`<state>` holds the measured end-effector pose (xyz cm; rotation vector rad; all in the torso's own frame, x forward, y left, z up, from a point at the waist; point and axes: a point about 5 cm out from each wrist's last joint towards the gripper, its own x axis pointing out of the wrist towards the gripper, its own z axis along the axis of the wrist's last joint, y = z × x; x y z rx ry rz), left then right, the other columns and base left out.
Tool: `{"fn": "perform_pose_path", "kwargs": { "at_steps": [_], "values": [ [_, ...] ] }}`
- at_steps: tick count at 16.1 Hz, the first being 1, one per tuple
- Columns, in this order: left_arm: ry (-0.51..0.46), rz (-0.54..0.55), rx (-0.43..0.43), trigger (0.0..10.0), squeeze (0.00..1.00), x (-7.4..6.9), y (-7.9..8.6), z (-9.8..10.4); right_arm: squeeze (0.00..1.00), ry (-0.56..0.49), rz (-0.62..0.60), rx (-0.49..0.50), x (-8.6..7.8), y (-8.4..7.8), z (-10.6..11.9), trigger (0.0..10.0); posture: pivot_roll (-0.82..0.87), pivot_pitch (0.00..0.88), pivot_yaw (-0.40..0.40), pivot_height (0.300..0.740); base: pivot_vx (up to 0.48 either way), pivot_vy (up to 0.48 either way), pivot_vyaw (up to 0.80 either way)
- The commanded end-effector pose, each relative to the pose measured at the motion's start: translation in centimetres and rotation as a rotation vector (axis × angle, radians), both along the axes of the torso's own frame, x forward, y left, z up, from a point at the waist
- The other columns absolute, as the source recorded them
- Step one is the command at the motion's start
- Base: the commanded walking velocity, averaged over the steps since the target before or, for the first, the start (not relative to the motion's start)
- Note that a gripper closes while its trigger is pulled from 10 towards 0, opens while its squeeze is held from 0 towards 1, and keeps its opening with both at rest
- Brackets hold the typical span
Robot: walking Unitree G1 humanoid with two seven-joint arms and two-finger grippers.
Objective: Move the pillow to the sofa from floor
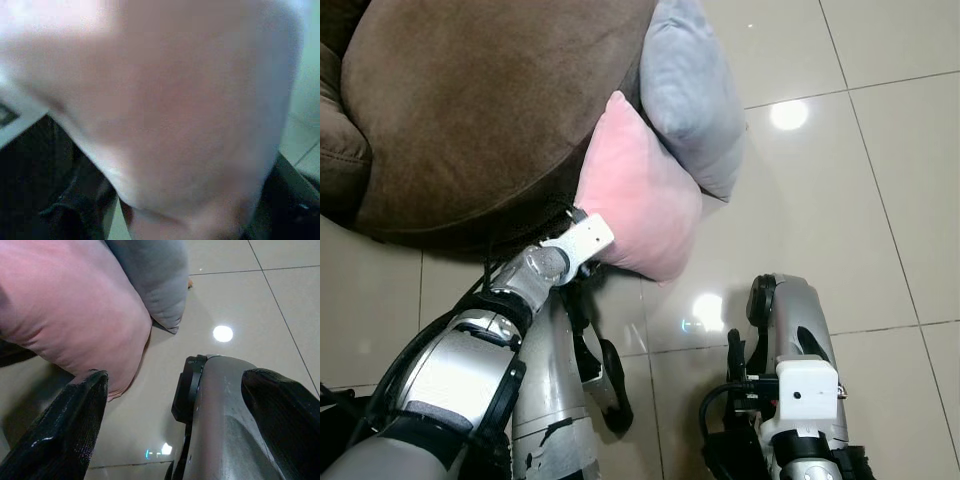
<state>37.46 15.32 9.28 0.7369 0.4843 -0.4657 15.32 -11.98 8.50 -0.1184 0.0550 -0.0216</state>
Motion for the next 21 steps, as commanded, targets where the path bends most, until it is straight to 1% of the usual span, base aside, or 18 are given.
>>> {"fn": "perform_pose_path", "kwargs": {
  "at_steps": [1,3,6,8,12,14,17,21],
  "values": [
    [0.059,0.044,-0.047,0.0,0.0,-0.7,0.5,-1.3,0.0,0.06,-0.003,0.007,-0.8,0.1,-0.8,10.0,-0.14,0.499,0.191,0.495,0.0,0.0,0.0],
    [0.058,0.057,-0.078,0.0,0.0,-0.7,0.6,-1.1,0.0,0.065,0.0,0.006,-0.6,0.1,-1.0,10.0,-0.14,0.496,0.184,0.495,0.0,0.0,0.0],
    [0.058,0.032,-0.059,0.0,0.0,-0.7,0.6,-1.1,0.0,0.063,0.01,0.0,-0.4,0.0,-0.8,10.0,-0.13,0.496,0.177,0.495,0.0,0.0,0.0],
    [0.072,0.028,-0.082,0.0,0.0,-0.9,0.6,-1.3,0.0,0.065,0.018,0.001,-0.4,0.1,-0.8,10.0,-0.13,0.502,0.172,0.495,0.0,0.0,0.0],
    [0.08,0.029,-0.091,0.0,0.0,-1.1,0.7,-1.6,0.0,0.06,0.007,0.007,-0.3,0.2,-0.6,10.0,-0.12,0.508,0.176,0.495,0.0,0.0,0.0],
    [0.085,0.017,-0.093,0.0,0.0,-1.1,0.5,-1.7,0.0,0.056,0.004,0.009,-0.4,0.1,-0.5,10.0,-0.13,0.506,0.179,0.495,0.0,0.0,0.0],
    [0.081,0.014,-0.12,0.0,0.0,-1.0,-0.1,-1.5,0.0,0.053,-0.004,0.01,-0.4,0.1,-0.3,10.0,-0.14,0.502,0.183,0.495,0.0,0.0,0.0],
    [0.086,-0.011,-0.119,0.0,0.0,-1.1,-0.5,-1.6,0.0,0.059,-0.018,0.011,-0.6,0.2,-0.4,10.0,-0.15,0.495,0.196,0.495,0.0,0.0,0.0]
  ]
}}
